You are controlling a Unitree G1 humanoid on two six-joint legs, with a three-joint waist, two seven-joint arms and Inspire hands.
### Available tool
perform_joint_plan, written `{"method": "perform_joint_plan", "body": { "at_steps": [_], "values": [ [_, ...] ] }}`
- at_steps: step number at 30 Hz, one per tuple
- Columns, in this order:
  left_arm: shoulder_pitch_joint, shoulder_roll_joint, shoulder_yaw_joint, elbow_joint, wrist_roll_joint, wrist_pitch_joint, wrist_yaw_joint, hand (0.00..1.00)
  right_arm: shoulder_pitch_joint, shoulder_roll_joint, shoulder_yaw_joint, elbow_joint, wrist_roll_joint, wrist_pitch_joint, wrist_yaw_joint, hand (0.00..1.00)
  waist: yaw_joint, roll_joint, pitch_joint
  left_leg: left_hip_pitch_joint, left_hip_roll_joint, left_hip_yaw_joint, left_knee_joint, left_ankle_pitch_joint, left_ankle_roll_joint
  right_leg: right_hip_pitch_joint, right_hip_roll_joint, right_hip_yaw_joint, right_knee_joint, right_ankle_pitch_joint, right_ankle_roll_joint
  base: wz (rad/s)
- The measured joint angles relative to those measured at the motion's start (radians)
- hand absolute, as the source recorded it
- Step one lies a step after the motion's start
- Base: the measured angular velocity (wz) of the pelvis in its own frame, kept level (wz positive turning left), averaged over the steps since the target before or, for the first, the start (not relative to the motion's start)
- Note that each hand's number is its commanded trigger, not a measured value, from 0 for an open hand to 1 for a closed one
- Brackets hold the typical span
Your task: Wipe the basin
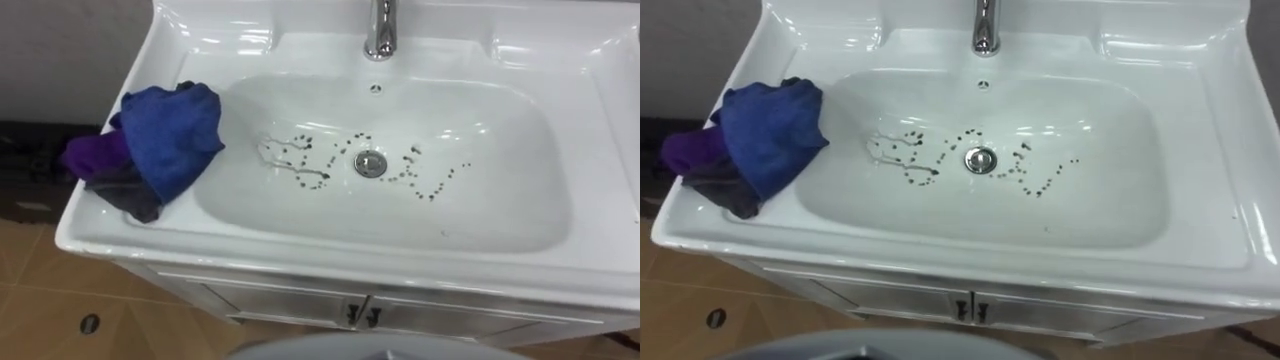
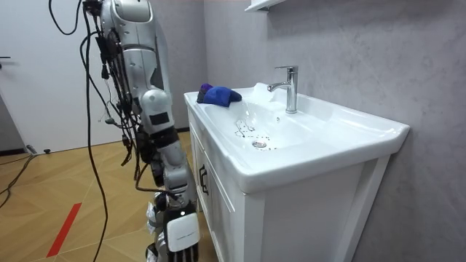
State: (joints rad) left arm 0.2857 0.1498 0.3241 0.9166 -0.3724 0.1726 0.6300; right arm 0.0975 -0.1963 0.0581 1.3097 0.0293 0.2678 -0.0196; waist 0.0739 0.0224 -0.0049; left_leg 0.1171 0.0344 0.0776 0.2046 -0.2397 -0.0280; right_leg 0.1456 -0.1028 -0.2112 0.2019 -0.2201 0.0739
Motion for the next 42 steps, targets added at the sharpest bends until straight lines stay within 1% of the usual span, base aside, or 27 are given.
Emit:
{"method": "perform_joint_plan", "body": {
  "at_steps": [1, 3, 6, 10, 12, 14, 16, 18, 19, 21, 23, 25, 27, 29, 30, 31, 32, 33, 34, 35, 36, 37, 38, 39, 40, 41, 42],
  "values": [
    [-0.006, 0.0, 0.031, -0.029, -0.007, -0.004, 0.034, 0.0, 0.003, -0.002, 0.0, 0.0, 0.005, -0.007, -0.007, 0.0, 0.017, 0.006, -0.0002, 0.0, 0.0, -0.004, 0.0, 0.0, 0.0, 0.001, 0.0, -0.002, -0.001, 0.0, 0.0, 0.13],
    [-0.005, 0.004, 0.086, -0.106, -0.012, -0.007, 0.089, 0.0, 0.003, -0.008, -0.006, -0.006, 0.011, -0.011, -0.019, 0.0, 0.026, 0.01, 0.0001, -0.004, -0.001, -0.014, 0.0, 0.002, -0.001, 0.003, -0.001, -0.016, 0.0, 0.0, 0.0, 0.13],
    [-0.009, 0.028, 0.121, -0.19, -0.019, -0.057, 0.189, 0.0, 0.004, -0.023, -0.032, -0.039, 0.012, -0.037, -0.046, 0.0, 0.043, 0.025, 0.0001, -0.008, -0.002, -0.026, 0.001, 0.002, -0.001, 0.003, -0.002, -0.035, -0.001, 0.0, 0.0, 0.07],
    [-0.011, 0.051, 0.164, -0.319, -0.018, -0.092, 0.295, 0.0, 0.019, -0.036, -0.04, -0.091, 0.013, -0.072, -0.058, 0.0, 0.054, 0.05, -0.0116, -0.018, -0.005, -0.033, 0.001, 0.004, -0.001, -0.002, -0.003, -0.04, -0.004, 0.0, 0.0, 0.05],
    [-0.014, 0.069, 0.193, -0.375, -0.014, -0.117, 0.32, 0.0, 0.029, -0.041, -0.046, -0.091, 0.004, -0.081, -0.058, 0.0, 0.066, 0.051, -0.011, -0.018, -0.005, -0.036, 0.0, 0.006, -0.001, -0.002, -0.003, -0.041, -0.007, 0.0, 0.0, 0.02],
    [-0.015, 0.1, 0.24, -0.437, -0.019, -0.134, 0.358, 0.0, 0.042, -0.041, -0.068, -0.095, 0.001, -0.105, -0.059, 0.0, 0.066, 0.064, -0.0125, -0.019, -0.006, -0.04, -0.001, 0.006, -0.001, 0.0, -0.003, -0.041, -0.016, 0.0, 0.0, 0.0],
    [-0.017, 0.124, 0.26, -0.475, -0.018, -0.146, 0.375, 0.0, 0.045, -0.043, -0.074, -0.096, 0.005, -0.105, -0.064, 0.0, 0.068, 0.072, -0.0126, -0.017, -0.008, -0.041, -0.002, 0.006, -0.001, 0.001, -0.005, -0.041, -0.016, 0.0, 0.0, 0.0],
    [-0.035, 0.15, 0.287, -0.508, -0.016, -0.15, 0.388, 0.0, 0.051, -0.046, -0.081, -0.106, 0.013, -0.11, -0.062, 0.0, 0.072, 0.08, -0.0128, -0.017, -0.009, -0.039, -0.004, 0.007, 0.0, -0.001, -0.005, -0.036, -0.016, 0.0, 0.0, 0.0],
    [-0.063, 0.173, 0.319, -0.525, -0.013, -0.151, 0.393, 0.0, 0.053, -0.048, -0.081, -0.106, 0.016, -0.116, -0.059, 0.0, 0.074, 0.085, -0.0123, -0.017, -0.009, -0.039, -0.004, 0.007, 0.0, 0.0, -0.005, -0.036, -0.016, 0.0, 0.0, 0.0],
    [-0.106, 0.228, 0.347, -0.573, -0.012, -0.17, 0.408, 0.0, 0.051, -0.054, -0.081, -0.101, 0.013, -0.134, -0.051, 0.0, 0.074, 0.091, -0.0092, -0.017, -0.01, -0.045, -0.001, 0.007, 0.0, 0.003, -0.006, -0.037, -0.016, 0.0, 0.0, 0.0],
    [-0.116, 0.264, 0.341, -0.629, -0.007, -0.199, 0.408, 0.0, 0.053, -0.058, -0.08, -0.095, 0.008, -0.159, -0.049, 0.0, 0.072, 0.099, -0.0047, -0.011, -0.011, -0.047, 0.0, 0.007, 0.0, 0.01, -0.006, -0.036, -0.018, 0.0, 0.0, 0.02],
    [-0.119, 0.282, 0.342, -0.711, 0.015, -0.222, 0.41, 0.0, 0.057, -0.061, -0.08, -0.095, 0.008, -0.179, -0.05, 0.0, 0.07, 0.102, 0.0009, -0.011, -0.011, -0.048, 0.001, 0.007, 0.0, 0.011, -0.006, -0.036, -0.017, 0.0, 0.0, 0.0],
    [-0.119, 0.281, 0.34, -0.823, 0.058, -0.25, 0.415, 0.0, 0.059, -0.062, -0.08, -0.093, 0.013, -0.191, -0.05, 0.0, 0.069, 0.099, 0.0061, -0.015, -0.011, -0.048, 0.002, 0.007, 0.001, 0.009, -0.006, -0.039, -0.017, 0.0, 0.0, 0.03],
    [-0.121, 0.282, 0.305, -0.983, 0.023, -0.283, 0.419, 0.0, 0.045, -0.064, -0.079, -0.089, 0.026, -0.192, -0.043, 0.0, 0.057, 0.098, 0.0088, -0.032, -0.013, -0.053, 0.013, 0.007, 0.001, -0.001, -0.007, -0.04, -0.018, 0.0, 0.0, 0.06],
    [-0.123, 0.282, 0.296, -1.01, 0.027, -0.289, 0.411, 0.0, 0.04, -0.065, -0.079, -0.089, 0.024, -0.193, -0.041, 0.0, 0.058, 0.097, 0.0101, -0.035, -0.013, -0.052, 0.015, 0.007, 0.001, -0.003, -0.006, -0.039, -0.018, 0.0, 0.0, 0.0],
    [-0.13, 0.281, 0.286, -1.066, 0.005, -0.296, 0.398, 0.0, 0.036, -0.065, -0.076, -0.086, 0.029, -0.2, -0.042, 0.0, 0.051, 0.099, 0.0156, -0.036, -0.012, -0.053, 0.018, 0.007, 0.001, -0.003, -0.006, -0.037, -0.018, 0.0, 0.0, 0.0],
    [-0.148, 0.281, 0.279, -1.141, -0.107, -0.312, 0.389, 0.0, 0.035, -0.065, -0.061, -0.076, 0.054, -0.209, -0.043, 0.0, 0.049, 0.098, 0.0163, -0.037, -0.012, -0.052, 0.018, 0.007, 0.001, -0.004, -0.005, -0.033, -0.018, 0.0, 0.0, 0.0],
    [-0.162, 0.279, 0.273, -1.173, -0.17, -0.33, 0.372, 0.0, 0.03, -0.066, -0.066, -0.067, 0.04, -0.213, -0.042, 0.0, 0.041, 0.098, 0.0162, -0.034, -0.012, -0.05, 0.016, 0.008, 0.001, -0.004, -0.006, -0.032, -0.018, 0.0, 0.0, -0.06],
    [-0.161, 0.27, 0.274, -1.169, -0.119, -0.332, 0.359, 0.0, 0.033, -0.064, -0.077, -0.066, 0.013, -0.217, -0.042, 0.0, 0.038, 0.098, 0.0163, -0.031, -0.012, -0.049, 0.015, 0.008, 0.001, -0.003, -0.006, -0.031, -0.018, 0.0, 0.0, -0.1],
    [-0.161, 0.236, 0.268, -1.179, -0.004, -0.334, 0.341, 0.0, 0.033, -0.058, -0.083, -0.065, -0.02, -0.23, -0.041, 0.0, 0.02, 0.095, 0.0165, -0.024, -0.012, -0.051, 0.012, 0.008, 0.001, -0.001, -0.006, -0.026, -0.018, 0.0, 0.0, -0.09],
    [-0.159, 0.219, 0.258, -1.18, 0.058, -0.333, 0.339, 0.0, 0.034, -0.056, -0.085, -0.064, -0.028, -0.232, -0.042, 0.0, 0.014, 0.093, 0.016, -0.022, -0.012, -0.052, 0.01, 0.008, 0.001, 0.002, -0.005, -0.026, -0.017, 0.0, 0.0, -0.06],
    [-0.158, 0.189, 0.235, -1.176, 0.213, -0.325, 0.338, 0.0, 0.029, -0.053, -0.094, -0.063, -0.03, -0.231, -0.041, 0.0, 0.006, 0.088, 0.0151, -0.02, -0.012, -0.051, 0.008, 0.008, 0.001, 0.002, -0.005, -0.027, -0.017, 0.0, 0.0, 0.0],
    [-0.159, 0.171, 0.205, -1.166, 0.436, -0.3, 0.341, 0.0, 0.037, -0.045, -0.115, -0.06, -0.036, -0.232, -0.033, 0.0, -0.015, 0.081, 0.0143, -0.019, -0.012, -0.053, 0.009, 0.007, 0.001, 0.006, -0.005, -0.029, -0.02, 0.0, 0.0, 0.08],
    [-0.162, 0.173, 0.188, -1.155, 0.553, -0.295, 0.342, 0.0, 0.038, -0.04, -0.118, -0.057, -0.035, -0.232, -0.031, 0.0, -0.019, 0.078, 0.0134, -0.02, -0.012, -0.055, 0.009, 0.007, 0.001, 0.009, -0.004, -0.033, -0.021, 0.0, 0.0, 0.1],
    [-0.177, 0.193, 0.166, -1.097, 0.748, -0.303, 0.346, 0.0, 0.043, -0.038, -0.118, -0.048, -0.028, -0.232, -0.025, 0.0, -0.015, 0.071, 0.0102, -0.018, -0.011, -0.055, 0.008, 0.007, 0.001, 0.014, -0.003, -0.035, -0.024, 0.0, 0.0, 0.0],
    [-0.182, 0.228, 0.149, -1.017, 0.872, -0.305, 0.35, 0.0, 0.046, -0.044, -0.111, -0.036, -0.028, -0.234, -0.02, 0.0, -0.016, 0.068, 0.0063, -0.014, -0.011, -0.051, 0.006, 0.007, 0.001, 0.016, -0.001, -0.025, -0.032, 0.0, -0.001, -0.14],
    [-0.181, 0.244, 0.143, -0.972, 0.914, -0.303, 0.346, 0.0, 0.048, -0.048, -0.109, -0.028, -0.029, -0.236, -0.019, 0.0, -0.013, 0.072, 0.0052, -0.008, -0.011, -0.047, 0.005, 0.007, 0.001, 0.016, -0.001, -0.011, -0.032, 0.001, -0.001, -0.36]
  ]
}}
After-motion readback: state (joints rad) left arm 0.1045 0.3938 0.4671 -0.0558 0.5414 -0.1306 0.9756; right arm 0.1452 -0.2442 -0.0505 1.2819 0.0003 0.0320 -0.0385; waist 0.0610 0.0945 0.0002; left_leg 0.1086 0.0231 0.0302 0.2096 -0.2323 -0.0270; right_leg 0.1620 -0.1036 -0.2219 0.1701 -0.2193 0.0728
